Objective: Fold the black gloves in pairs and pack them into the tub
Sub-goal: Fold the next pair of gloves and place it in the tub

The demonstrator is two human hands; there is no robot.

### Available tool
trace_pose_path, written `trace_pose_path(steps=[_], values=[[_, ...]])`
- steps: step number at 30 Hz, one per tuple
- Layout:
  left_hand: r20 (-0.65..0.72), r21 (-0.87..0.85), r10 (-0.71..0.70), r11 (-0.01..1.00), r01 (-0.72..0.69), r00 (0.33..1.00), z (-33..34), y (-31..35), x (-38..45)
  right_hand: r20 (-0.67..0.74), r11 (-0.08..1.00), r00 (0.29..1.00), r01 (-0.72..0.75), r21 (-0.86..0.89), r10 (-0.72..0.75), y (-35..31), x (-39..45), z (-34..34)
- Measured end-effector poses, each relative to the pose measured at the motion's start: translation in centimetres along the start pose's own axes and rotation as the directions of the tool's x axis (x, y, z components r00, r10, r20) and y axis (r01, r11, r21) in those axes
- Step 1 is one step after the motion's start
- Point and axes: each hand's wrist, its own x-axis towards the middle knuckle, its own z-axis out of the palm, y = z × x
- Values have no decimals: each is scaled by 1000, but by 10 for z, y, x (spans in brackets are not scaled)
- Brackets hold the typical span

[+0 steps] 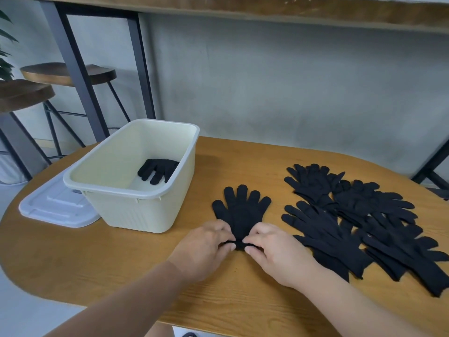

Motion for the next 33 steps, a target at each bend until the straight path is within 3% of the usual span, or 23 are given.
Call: trace_pose_path(steps=[3,7,10,18,26,33], values=[[8,-50,-43,998,44,999,-3,5,-6,44,990,997,-72,118,68,-3,-1,1],[46,-225,-254,940,257,966,-10,10,0,117,890,965,-263,373,235,-4,6,-7],[79,-259,-329,905,338,941,-12,12,10,127,835,944,-329,442,304,-5,14,-8],[91,-252,-393,880,403,915,-14,13,30,14,807,926,-337,484,378,-4,29,-3],[117,-230,-440,860,456,890,-17,6,33,44,771,912,-371,518,409,0,40,-2],[52,-154,-421,893,423,906,-10,4,34,-55,824,913,-338,455,405,-3,48,3]])
